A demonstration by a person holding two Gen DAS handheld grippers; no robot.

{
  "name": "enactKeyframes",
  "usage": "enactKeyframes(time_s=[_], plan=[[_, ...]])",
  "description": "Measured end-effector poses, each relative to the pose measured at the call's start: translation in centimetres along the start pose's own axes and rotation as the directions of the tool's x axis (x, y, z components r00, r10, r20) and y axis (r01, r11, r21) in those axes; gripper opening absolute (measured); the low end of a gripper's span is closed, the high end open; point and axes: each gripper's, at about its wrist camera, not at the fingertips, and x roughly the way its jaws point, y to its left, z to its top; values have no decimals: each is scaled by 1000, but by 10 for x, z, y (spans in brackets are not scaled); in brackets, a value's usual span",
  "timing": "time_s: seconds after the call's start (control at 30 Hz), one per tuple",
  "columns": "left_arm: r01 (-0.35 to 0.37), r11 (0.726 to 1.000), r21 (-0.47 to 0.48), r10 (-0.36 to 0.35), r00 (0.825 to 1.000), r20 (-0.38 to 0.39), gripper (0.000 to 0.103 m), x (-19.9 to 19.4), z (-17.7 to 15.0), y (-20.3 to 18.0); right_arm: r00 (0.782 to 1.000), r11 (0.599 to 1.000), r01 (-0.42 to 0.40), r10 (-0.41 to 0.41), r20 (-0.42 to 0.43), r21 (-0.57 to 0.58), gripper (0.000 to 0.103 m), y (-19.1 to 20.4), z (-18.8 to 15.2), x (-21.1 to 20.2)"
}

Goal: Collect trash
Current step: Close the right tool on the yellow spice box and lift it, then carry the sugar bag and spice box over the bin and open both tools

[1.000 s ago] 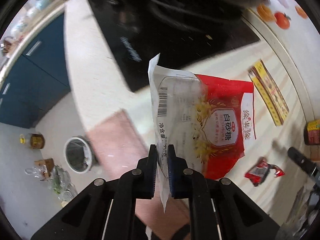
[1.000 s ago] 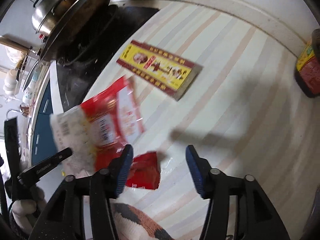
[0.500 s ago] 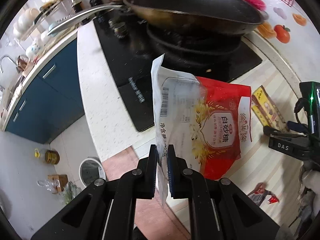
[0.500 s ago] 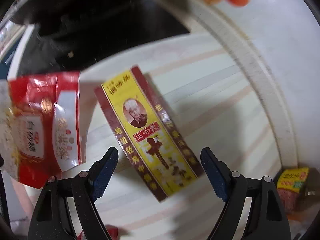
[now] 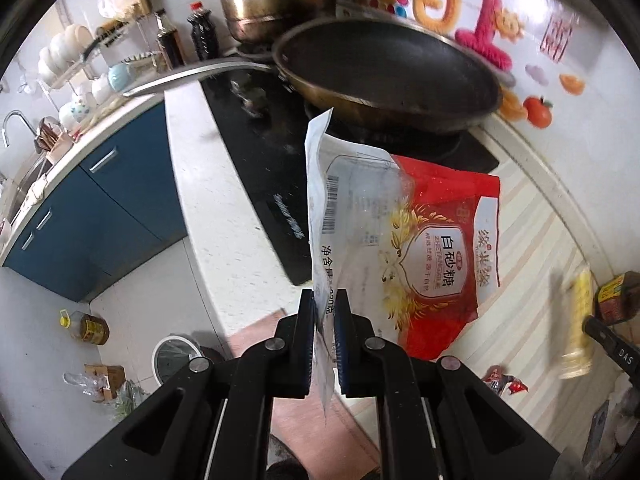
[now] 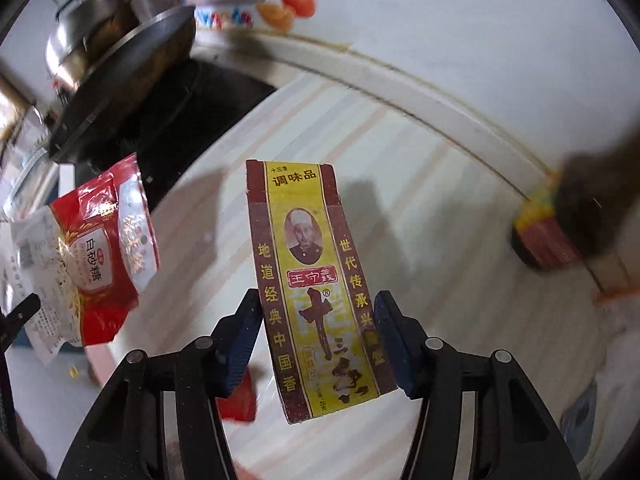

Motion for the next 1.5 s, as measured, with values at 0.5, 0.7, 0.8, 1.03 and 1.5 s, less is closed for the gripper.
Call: enactKeyframes(time_s=[0.5, 0.7, 0.8, 1.03, 1.5], plan=[[-67, 992, -105, 69, 998, 13, 6, 8, -24, 39, 980, 991, 133, -131, -149, 7, 89, 43, -23, 81], [-63, 995, -73, 61, 998, -19, 6, 20, -34, 31, 976, 983, 184, -178, -128, 31, 60, 38, -21, 101], [-56, 996, -63, 56, 998, -16, 6, 14, -35, 36, 986, 985, 156, -152, -66, 67, 59, 35, -22, 76], [-18, 995, -100, 20, 1000, 17, 6, -15, -30, 66, 997, 1000, 16, -18, 76, 25, 59, 75, -25, -10], [-64, 952, -301, 84, 995, 55, 6, -72, -71, 229, 976, 946, -211, 218, 1, -245, 59, 268, -108, -50]])
